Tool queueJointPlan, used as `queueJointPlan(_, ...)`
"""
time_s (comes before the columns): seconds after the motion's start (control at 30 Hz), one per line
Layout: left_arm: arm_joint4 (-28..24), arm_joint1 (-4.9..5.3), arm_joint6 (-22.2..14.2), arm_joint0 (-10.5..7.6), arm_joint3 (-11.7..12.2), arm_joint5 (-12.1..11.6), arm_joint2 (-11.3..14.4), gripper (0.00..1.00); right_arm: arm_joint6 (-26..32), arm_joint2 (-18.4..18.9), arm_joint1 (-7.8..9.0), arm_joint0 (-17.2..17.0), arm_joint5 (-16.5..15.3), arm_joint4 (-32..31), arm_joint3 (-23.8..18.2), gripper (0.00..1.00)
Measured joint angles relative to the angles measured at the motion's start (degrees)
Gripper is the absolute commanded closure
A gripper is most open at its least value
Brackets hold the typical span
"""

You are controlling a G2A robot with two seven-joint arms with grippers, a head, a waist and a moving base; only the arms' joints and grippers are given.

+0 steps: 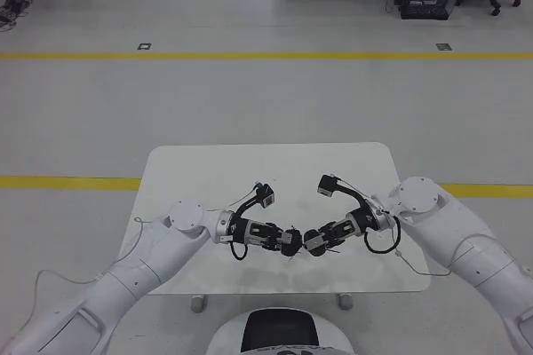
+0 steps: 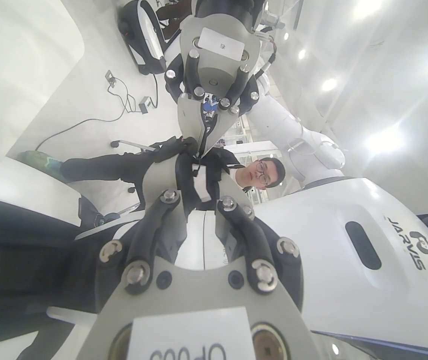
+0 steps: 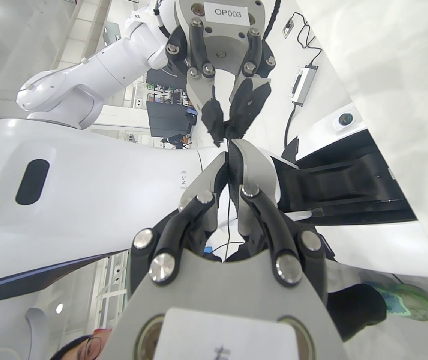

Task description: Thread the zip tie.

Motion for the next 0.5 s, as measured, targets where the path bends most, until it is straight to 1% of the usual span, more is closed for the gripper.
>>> queueJointPlan(0.27, -0.17, -0.1, -0.1, 1.0, -0.83, 0.0, -2.08, 0.0, 0.0, 0.75, 0.11, -0.54, 0.0, 0.49, 0.09, 1.0)
queueJointPlan(0.37, 0.45, -0.13, 0.59, 1.72, -1.45, 0.0, -3.32, 0.0, 0.0, 2.19, 0.09, -1.28, 0.0, 1.44, 0.48, 1.0)
queueJointPlan(0.43, 0.82, -0.15, 1.46, 2.45, -2.03, 0.0, -4.46, 0.0, 0.0, 3.94, -0.04, -2.11, 0.0, 2.37, 1.16, 1.0)
queueJointPlan(0.47, 1.46, -0.15, 2.27, 2.74, -2.26, 0.0, -5.05, 0.0, 0.0, 4.94, -0.17, -2.56, 0.0, 2.92, 1.63, 1.0)
queueJointPlan(0.5, 2.72, -0.13, 3.98, 3.27, -2.76, 0.0, -5.89, 0.0, 0.0, 6.56, -0.42, -3.31, 0.0, 4.0, 2.34, 1.0)
